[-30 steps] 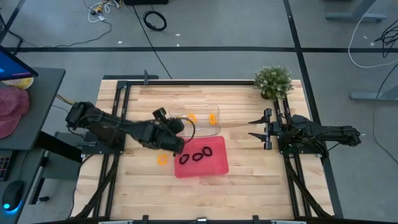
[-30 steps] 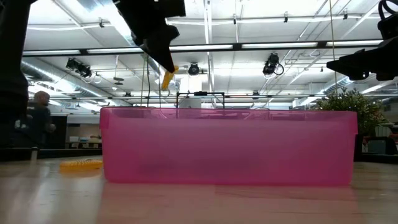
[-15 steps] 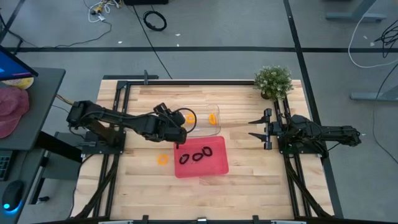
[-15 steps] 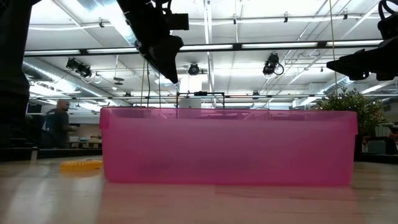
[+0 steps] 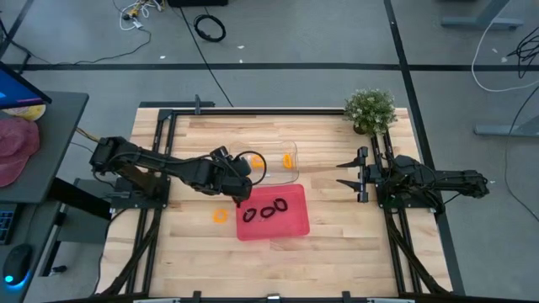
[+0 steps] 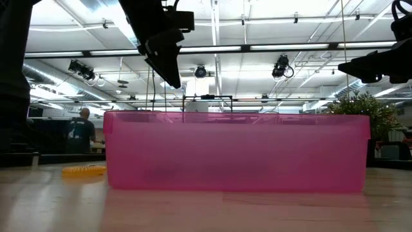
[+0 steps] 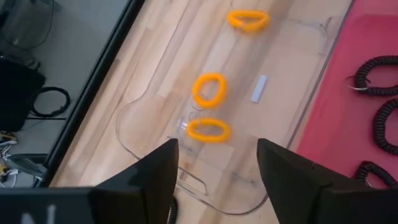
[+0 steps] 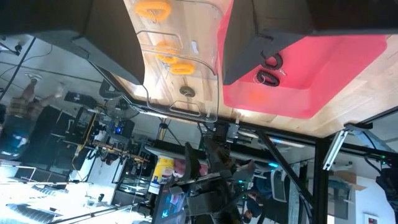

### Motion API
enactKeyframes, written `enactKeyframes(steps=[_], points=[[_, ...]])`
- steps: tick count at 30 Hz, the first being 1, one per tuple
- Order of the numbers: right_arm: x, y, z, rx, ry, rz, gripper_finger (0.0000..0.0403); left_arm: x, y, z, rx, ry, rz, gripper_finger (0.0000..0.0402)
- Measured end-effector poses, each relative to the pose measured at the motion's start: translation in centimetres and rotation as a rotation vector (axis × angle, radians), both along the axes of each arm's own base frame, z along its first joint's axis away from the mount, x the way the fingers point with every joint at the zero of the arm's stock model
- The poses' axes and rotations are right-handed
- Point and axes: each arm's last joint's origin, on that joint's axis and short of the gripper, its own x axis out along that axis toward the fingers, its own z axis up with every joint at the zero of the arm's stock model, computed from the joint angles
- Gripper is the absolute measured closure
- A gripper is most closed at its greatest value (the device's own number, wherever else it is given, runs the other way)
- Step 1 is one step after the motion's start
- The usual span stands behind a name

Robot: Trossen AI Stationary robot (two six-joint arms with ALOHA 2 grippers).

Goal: Sort spring keychains
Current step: Put the black spring keychain into the red bin

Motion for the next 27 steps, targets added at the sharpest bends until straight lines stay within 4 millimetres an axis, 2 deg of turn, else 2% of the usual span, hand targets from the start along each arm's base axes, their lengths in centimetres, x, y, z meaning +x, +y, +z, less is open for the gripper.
enactKeyframes(steps=[6,13,27], points=[[0.0,0.0,0.0,0.0,0.0,0.0,0.0181,0.0,-0.1,0.0,-0.033,0.004,-0.012,0.0191],[0.0,0.0,0.0,0.0,0.0,0.0,0.0181,-0.1,-0.7,-0.3,-0.228,0.027,-0.049,0.0199],[0.0,0.0,0.0,0.0,0.0,0.0,0.0181,-1.9,-4.1,-1.3,-0.406,0.115,-0.031,0.0214]])
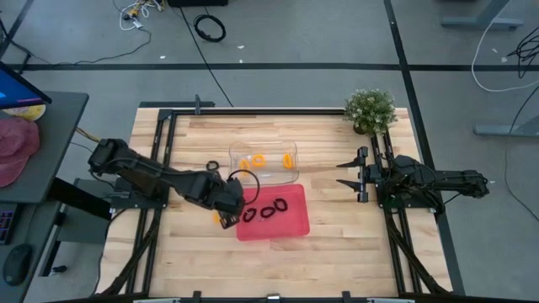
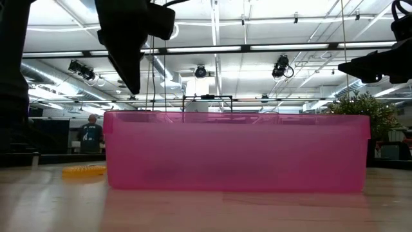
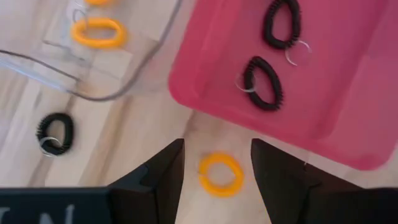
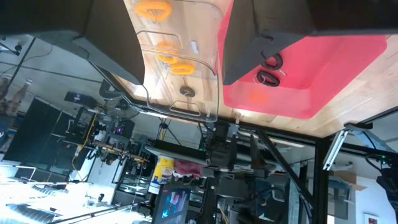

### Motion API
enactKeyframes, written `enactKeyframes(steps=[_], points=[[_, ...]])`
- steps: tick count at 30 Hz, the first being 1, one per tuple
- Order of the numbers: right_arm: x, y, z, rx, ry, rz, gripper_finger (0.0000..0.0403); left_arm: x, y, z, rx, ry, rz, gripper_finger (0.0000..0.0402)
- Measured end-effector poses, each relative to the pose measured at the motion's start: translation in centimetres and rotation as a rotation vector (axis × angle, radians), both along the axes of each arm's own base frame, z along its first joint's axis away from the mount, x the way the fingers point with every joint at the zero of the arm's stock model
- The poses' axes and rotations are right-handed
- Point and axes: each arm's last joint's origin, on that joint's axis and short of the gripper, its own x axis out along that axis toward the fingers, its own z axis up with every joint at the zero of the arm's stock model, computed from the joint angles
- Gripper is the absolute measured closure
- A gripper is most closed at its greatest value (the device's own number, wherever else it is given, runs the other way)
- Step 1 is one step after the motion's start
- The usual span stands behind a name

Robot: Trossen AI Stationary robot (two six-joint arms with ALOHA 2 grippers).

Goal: Sort spring keychains
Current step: Put the black spring keychain into the red bin

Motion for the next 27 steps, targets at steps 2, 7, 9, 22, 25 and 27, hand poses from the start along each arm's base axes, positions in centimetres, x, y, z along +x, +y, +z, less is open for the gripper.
enactKeyframes(steps=[2,7,9,22,25,27], points=[[0.0,0.0,0.0,0.0,0.0,0.0,0.0181,-0.1,-0.3,0.0,-0.005,0.001,-0.003,0.0214],[0.0,0.0,0.0,0.0,0.0,0.0,0.0181,-0.2,-0.5,0.0,-0.044,0.019,-0.036,0.0214],[0.0,0.0,0.0,0.0,0.0,0.0,0.0181,-0.2,-0.6,-0.1,-0.08,0.039,-0.077,0.0214],[0.0,0.0,0.0,0.0,0.0,0.0,0.0181,-0.4,-1.7,-0.1,-0.004,0.07,-0.385,0.0214],[0.0,0.0,0.0,0.0,0.0,0.0,0.0181,0.0,-1.6,0.1,0.054,0.006,-0.325,0.0214],[0.0,0.0,0.0,0.0,0.0,0.0,0.0181,0.2,-1.5,0.2,0.045,-0.02,-0.282,0.0214]])
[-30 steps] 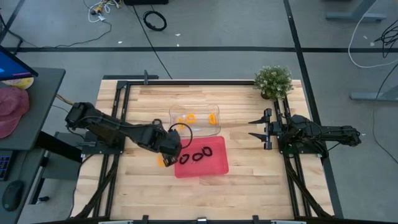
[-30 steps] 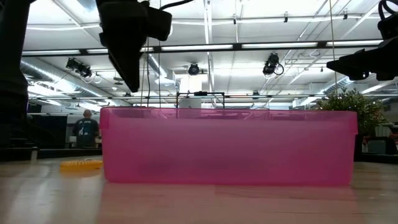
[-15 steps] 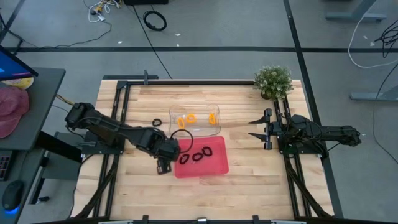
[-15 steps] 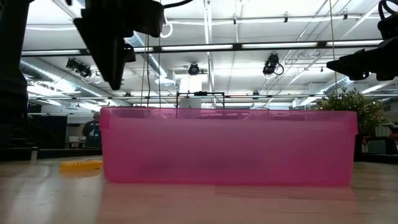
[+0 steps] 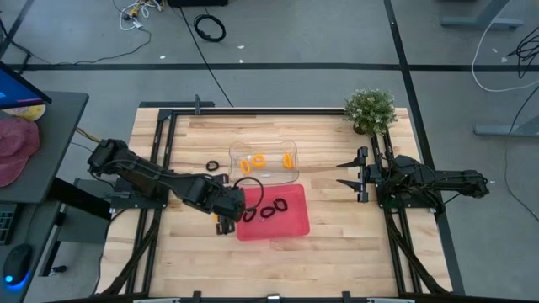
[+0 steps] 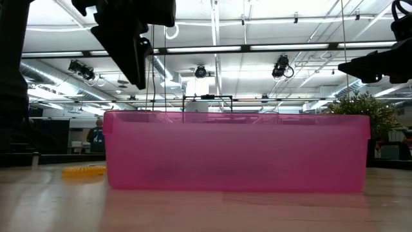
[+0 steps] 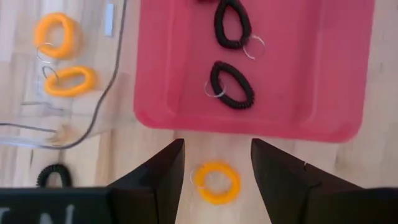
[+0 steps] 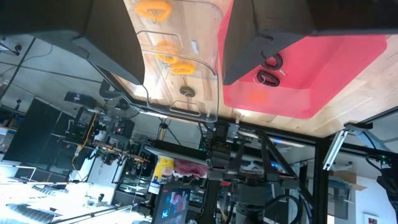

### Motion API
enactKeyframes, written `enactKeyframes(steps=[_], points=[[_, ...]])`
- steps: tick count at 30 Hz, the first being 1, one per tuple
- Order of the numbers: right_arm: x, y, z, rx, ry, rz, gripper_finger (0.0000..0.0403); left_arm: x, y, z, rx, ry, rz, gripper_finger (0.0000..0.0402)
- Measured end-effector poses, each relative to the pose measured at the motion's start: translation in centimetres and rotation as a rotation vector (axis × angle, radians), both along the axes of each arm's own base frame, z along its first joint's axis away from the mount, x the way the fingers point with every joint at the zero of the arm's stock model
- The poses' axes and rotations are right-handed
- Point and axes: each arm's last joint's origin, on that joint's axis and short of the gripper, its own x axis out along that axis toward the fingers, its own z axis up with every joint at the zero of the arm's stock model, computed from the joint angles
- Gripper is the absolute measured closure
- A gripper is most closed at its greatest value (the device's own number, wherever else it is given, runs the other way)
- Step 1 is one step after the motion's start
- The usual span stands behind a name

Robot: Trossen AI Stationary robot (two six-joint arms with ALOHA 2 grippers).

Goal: Sort spring keychains
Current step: Put the black spring keychain into the red bin

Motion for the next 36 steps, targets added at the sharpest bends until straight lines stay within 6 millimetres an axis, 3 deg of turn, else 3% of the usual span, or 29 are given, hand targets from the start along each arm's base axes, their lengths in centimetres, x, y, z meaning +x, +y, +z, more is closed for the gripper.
enactKeyframes(steps=[6,15,36], points=[[0.0,0.0,0.0,0.0,0.0,0.0,0.0181,0.1,0.6,-0.1,-0.051,0.015,0.061,0.0213],[0.0,0.0,0.0,0.0,0.0,0.0,0.0181,-0.1,0.9,-0.2,-0.322,0.121,0.219,0.0213],[0.0,0.0,0.0,0.0,0.0,0.0,0.0181,-0.9,2.1,-0.5,-0.265,0.202,0.386,0.0213]])
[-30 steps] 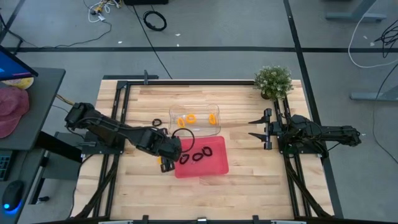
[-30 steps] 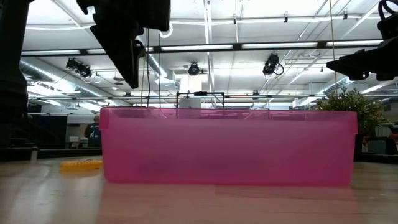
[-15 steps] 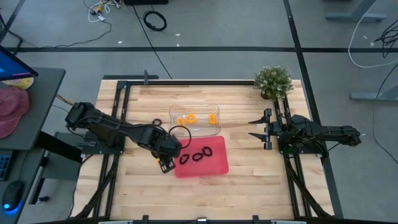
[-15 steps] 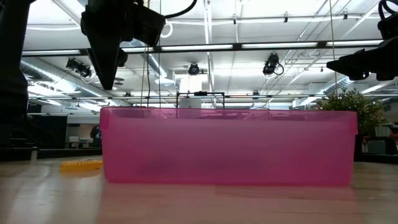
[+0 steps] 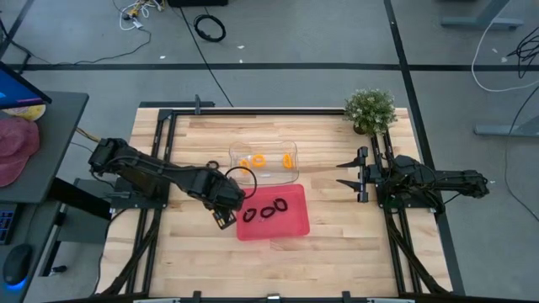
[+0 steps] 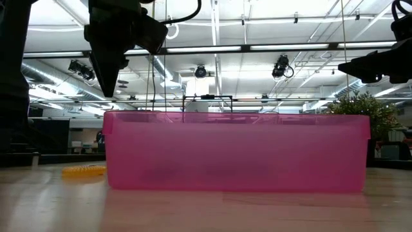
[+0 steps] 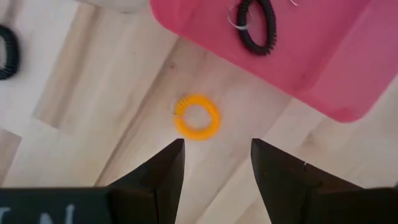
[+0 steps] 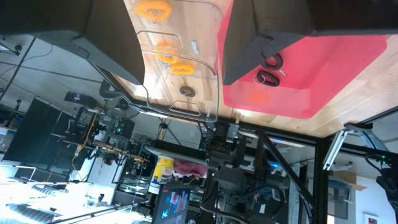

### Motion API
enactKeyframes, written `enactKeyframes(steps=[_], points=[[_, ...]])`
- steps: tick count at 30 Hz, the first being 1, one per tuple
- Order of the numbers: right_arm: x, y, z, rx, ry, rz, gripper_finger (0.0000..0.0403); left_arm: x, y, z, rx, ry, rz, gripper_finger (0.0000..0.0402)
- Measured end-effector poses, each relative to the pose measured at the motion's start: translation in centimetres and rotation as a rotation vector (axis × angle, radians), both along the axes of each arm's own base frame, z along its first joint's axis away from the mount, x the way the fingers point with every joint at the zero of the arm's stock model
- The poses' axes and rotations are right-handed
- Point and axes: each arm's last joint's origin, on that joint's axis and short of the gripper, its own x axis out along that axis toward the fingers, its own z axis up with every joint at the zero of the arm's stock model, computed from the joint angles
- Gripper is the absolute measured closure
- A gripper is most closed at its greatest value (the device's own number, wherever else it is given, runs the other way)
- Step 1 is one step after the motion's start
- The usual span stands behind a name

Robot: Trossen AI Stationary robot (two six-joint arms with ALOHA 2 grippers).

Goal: Sort spring keychains
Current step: Put the black spring keychain into the red bin

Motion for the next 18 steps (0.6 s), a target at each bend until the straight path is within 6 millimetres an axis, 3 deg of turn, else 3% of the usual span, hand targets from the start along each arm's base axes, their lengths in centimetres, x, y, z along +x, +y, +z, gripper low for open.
enactKeyframes(steps=[18], points=[[0.0,0.0,0.0,0.0,0.0,0.0,0.0181,0.05,0.15,0.0,-0.005,-0.003,0.111,0.0213]])
